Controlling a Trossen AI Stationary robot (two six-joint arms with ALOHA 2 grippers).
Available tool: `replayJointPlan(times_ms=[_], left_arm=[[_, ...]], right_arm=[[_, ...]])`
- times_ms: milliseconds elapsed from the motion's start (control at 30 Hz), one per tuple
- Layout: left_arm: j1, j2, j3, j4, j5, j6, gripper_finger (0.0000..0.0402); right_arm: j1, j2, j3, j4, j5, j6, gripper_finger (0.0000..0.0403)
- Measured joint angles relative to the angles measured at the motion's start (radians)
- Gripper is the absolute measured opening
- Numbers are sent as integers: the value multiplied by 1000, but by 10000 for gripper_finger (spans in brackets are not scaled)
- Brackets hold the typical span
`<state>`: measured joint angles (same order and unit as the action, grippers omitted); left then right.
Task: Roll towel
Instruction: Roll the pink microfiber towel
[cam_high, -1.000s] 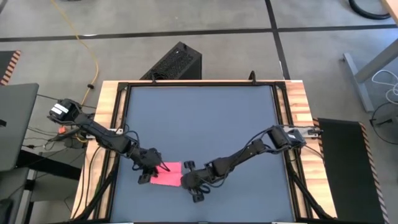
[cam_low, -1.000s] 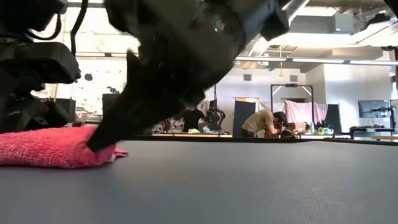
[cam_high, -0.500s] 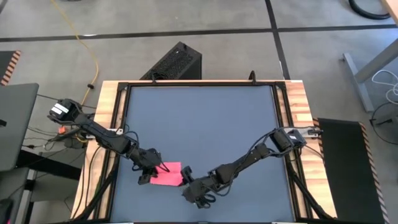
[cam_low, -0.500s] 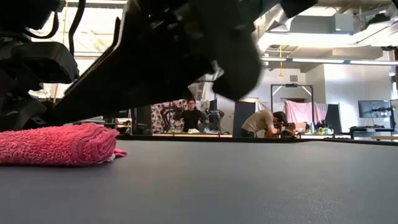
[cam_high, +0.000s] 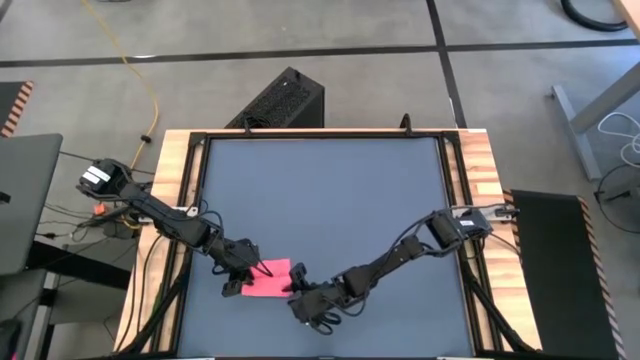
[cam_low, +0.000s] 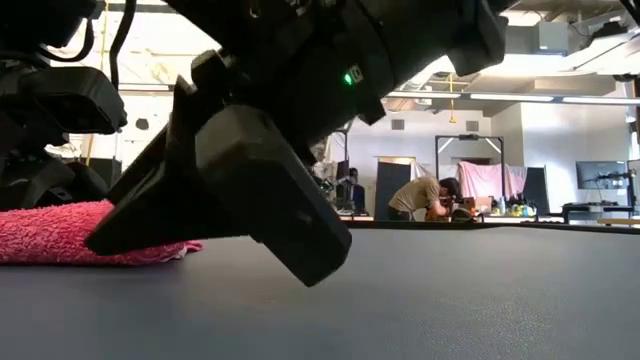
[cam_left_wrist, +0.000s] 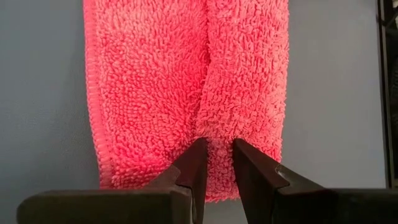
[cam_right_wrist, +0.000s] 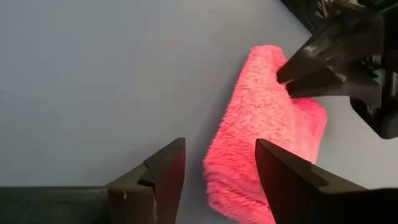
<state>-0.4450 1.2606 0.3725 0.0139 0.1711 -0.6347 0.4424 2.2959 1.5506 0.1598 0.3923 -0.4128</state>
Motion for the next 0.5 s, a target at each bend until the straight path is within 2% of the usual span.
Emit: replayJointPlan(times_ms=[300,500], left_arm=[[0,0,0,0,1,-3,68],[0,0,0,-5,4,-1,68]], right_arm=[[-46,37,2,16,-80,32,219],[-44,59,4,37,-53,65,219]])
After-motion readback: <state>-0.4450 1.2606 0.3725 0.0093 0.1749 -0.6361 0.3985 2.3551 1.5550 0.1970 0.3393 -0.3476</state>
